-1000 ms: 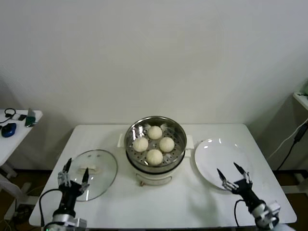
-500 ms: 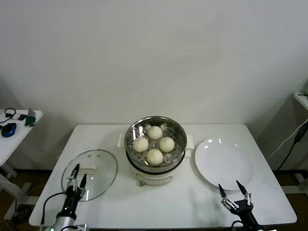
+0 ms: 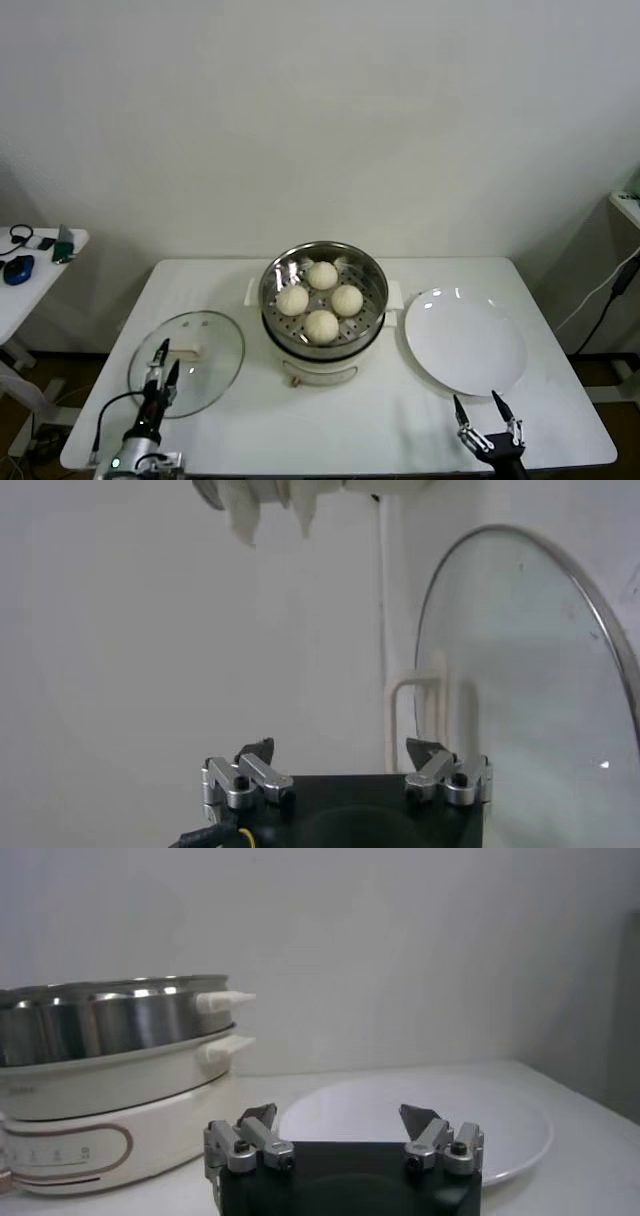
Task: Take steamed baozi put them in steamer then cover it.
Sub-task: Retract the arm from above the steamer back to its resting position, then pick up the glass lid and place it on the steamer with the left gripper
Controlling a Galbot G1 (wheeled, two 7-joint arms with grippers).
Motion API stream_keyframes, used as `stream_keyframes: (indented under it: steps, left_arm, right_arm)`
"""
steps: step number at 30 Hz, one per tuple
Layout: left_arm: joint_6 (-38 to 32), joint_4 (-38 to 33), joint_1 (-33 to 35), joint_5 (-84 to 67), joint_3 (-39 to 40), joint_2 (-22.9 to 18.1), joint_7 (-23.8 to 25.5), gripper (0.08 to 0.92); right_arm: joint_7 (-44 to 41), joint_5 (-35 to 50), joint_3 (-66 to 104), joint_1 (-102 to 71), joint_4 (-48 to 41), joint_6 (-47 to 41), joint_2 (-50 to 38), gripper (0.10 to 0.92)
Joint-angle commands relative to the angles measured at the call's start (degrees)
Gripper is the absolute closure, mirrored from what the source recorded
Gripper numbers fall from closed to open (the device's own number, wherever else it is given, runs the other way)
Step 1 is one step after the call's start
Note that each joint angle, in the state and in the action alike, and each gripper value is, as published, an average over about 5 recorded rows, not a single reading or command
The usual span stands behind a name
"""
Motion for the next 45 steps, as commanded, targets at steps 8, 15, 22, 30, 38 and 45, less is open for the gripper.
stream_keyframes:
  steps: [8,15,22,30,38,45]
  left_arm:
    - [0.01,10.16,-9.22,-0.14,1.31,0.76,-0.63,0.177]
    - [-1.09,11.51,-9.32,-0.83,1.49,0.68,-0.84,0.243]
    - [-2.00,12.18,-9.43,-1.25,1.65,0.47,-1.25,0.450]
    - [-2.24,12.27,-9.56,-1.45,1.67,0.40,-1.33,0.676]
    - [-1.76,7.31,-7.56,-5.27,1.67,0.97,0.18,0.864]
    - [4.85,-10.07,-2.70,-15.08,1.09,5.01,7.77,0.866]
  right_arm:
    - [0.44,-1.50,0.42,-1.33,0.05,1.27,2.41,0.203]
    - [0.45,-2.73,0.14,-1.03,-0.39,1.45,3.24,0.203]
    - [0.45,-3.76,-0.31,-0.79,-0.75,1.51,3.89,0.203]
    - [0.86,-4.42,-0.32,-0.46,-0.88,1.46,4.11,0.203]
    - [1.44,-5.35,-0.10,-0.44,-0.48,0.98,4.27,0.203]
    - [3.29,-7.87,0.51,-0.58,0.81,-1.07,4.26,0.203]
